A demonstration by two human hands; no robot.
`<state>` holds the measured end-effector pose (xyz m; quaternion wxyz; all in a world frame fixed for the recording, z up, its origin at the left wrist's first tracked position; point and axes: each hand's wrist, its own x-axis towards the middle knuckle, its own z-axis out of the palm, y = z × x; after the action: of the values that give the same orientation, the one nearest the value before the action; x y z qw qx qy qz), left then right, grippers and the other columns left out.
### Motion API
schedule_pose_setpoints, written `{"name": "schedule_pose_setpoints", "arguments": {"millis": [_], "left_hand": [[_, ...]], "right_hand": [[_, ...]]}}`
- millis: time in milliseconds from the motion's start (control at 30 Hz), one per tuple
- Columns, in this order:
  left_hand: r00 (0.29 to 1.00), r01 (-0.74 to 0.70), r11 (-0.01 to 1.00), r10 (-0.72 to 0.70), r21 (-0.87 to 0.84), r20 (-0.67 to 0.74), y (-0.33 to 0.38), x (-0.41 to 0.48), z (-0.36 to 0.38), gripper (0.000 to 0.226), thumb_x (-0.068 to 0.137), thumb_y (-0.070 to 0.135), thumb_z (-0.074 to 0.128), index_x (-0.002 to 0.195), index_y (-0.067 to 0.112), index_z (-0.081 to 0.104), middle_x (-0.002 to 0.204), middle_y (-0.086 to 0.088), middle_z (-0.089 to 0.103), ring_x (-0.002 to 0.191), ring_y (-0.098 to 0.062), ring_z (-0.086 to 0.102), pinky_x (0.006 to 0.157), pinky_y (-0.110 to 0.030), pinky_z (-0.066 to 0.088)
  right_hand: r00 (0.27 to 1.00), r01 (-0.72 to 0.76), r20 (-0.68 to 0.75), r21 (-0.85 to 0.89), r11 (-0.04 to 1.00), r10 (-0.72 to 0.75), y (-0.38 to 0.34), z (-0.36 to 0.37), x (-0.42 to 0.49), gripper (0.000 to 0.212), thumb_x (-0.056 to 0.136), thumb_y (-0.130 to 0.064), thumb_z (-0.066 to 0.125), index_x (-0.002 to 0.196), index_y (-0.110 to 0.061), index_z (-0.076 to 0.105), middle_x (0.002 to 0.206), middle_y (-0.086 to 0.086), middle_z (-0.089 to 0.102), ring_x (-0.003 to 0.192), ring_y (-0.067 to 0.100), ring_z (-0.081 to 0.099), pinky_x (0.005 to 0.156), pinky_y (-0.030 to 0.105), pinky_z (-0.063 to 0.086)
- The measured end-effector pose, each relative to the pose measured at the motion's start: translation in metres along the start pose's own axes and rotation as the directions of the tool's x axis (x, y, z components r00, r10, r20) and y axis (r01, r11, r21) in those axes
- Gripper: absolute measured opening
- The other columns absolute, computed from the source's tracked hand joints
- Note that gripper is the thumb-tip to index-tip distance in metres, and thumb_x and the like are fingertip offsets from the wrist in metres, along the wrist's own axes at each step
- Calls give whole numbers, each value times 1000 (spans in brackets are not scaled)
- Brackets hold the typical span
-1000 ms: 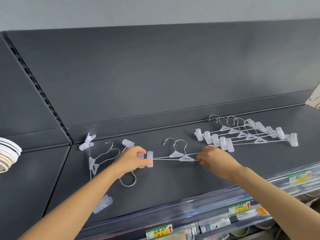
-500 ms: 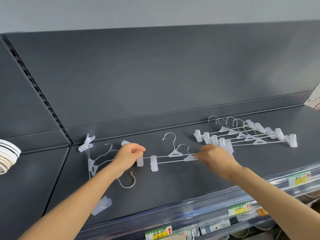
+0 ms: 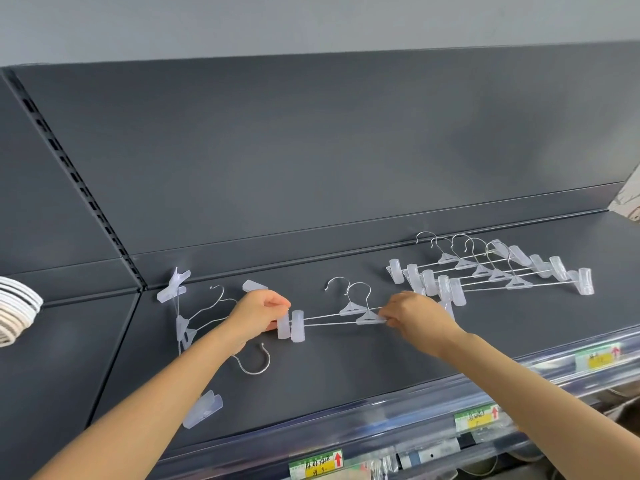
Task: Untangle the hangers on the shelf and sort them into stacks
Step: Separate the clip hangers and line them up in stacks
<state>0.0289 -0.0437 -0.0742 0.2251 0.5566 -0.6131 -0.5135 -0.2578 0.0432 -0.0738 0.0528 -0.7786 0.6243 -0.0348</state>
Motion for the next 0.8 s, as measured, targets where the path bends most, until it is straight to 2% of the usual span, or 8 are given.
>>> {"name": "schedule_pose_setpoints", "arguments": {"millis": [100,200,333,467,567,667,733,800], "left_hand": [[1000,-12,1000,12,8,-6,-1,0,-3,16,91,7,56,96,14,69,107,-6,64,104,-17,62,89,-28,53],[998,-55,995,55,79,5,-3,-1,-6,20,89,6,56,87,17,73,103,-8,67,102,-22,63,93,-33,53],[992,-109,978,117,180,-36,-3,-3,-9,23,88,8,56,81,21,74,94,2,69,96,-18,62,90,-36,49],[991,-120,976,130,184,-44,-1,-3,-9,24,89,8,56,81,21,73,93,4,68,90,-15,61,82,-27,48],[987,-114,977,133,182,-93,-2,-2,-8,24,88,8,55,79,20,73,92,6,67,87,-15,60,72,-22,45],[985,-116,983,132,142,-110,-2,-2,-6,22,89,7,55,81,17,74,89,8,66,83,-14,59,67,-18,43],[983,-118,984,135,133,-125,-2,-2,-4,21,89,7,56,83,16,74,88,12,64,83,-14,60,70,-20,45],[980,-123,984,141,126,-139,-1,-1,-4,21,88,7,56,83,16,74,87,13,65,87,-16,62,78,-26,49]], "right_hand": [[1000,-9,14,-14,1000,9,3,1,2,16,83,0,45,74,-8,55,73,-2,41,76,23,43,60,34,39],[1000,9,7,-15,1000,-9,7,1,3,18,82,2,46,70,-10,52,66,-6,33,73,23,41,58,34,37],[999,35,-28,-33,999,-36,9,-1,4,18,82,3,48,78,-9,60,75,-1,44,75,22,43,57,31,32],[998,60,-17,22,998,-60,8,1,1,19,76,6,46,76,-8,58,76,3,50,78,27,47,63,37,41],[997,73,-28,62,995,-71,9,2,-2,21,82,2,46,79,-10,63,79,6,56,79,25,47,68,40,46],[998,66,-9,46,997,-65,11,2,-1,19,83,0,48,80,-11,63,78,3,54,79,25,48,69,39,45],[998,56,0,36,998,-56,11,2,0,18,79,4,50,77,-11,60,75,0,49,78,25,47,67,39,44],[999,52,2,34,998,-52,10,2,1,20,77,6,49,77,-11,59,74,-3,46,76,23,46,66,39,42]]}}
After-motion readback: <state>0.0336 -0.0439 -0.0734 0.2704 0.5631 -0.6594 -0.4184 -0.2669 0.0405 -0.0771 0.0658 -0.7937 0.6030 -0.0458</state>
